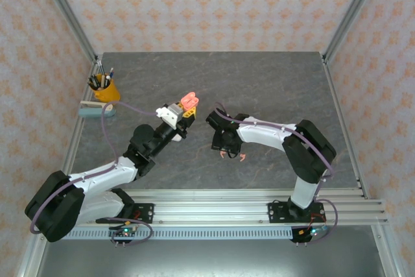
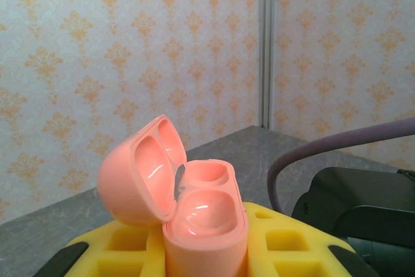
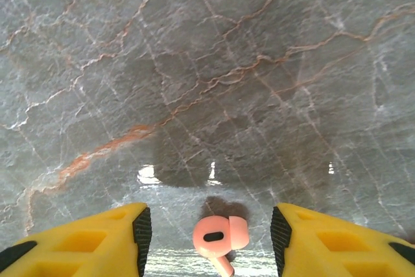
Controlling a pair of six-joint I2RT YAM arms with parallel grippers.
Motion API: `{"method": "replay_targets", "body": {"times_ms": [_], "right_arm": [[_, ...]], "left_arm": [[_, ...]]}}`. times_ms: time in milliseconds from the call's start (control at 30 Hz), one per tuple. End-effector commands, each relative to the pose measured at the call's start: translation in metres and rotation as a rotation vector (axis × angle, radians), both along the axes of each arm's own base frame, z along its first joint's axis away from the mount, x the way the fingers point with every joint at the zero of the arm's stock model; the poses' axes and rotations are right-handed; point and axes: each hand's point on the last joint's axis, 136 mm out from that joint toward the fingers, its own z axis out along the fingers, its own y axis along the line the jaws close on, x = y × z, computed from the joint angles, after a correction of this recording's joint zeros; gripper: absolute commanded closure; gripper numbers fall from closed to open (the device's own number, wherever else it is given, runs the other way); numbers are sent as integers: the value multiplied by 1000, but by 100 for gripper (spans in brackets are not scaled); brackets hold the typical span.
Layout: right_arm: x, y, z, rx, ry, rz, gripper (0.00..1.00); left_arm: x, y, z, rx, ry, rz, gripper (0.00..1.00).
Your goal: Insert wireless bluetooth earbuds into charging case
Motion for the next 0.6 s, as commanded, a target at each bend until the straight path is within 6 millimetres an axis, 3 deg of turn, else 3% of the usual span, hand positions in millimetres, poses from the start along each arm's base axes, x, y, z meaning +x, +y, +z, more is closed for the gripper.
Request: {"method": "replay_targets", "body": {"times_ms": [0, 567], "right_arm": [[-7, -3, -11, -25, 24, 32, 47], [-11, -10, -18, -70, 51, 2, 52]], "left_arm": [[-5, -3, 28, -38, -65, -19, 100], [-5, -3, 27, -42, -59, -20, 100]]}}
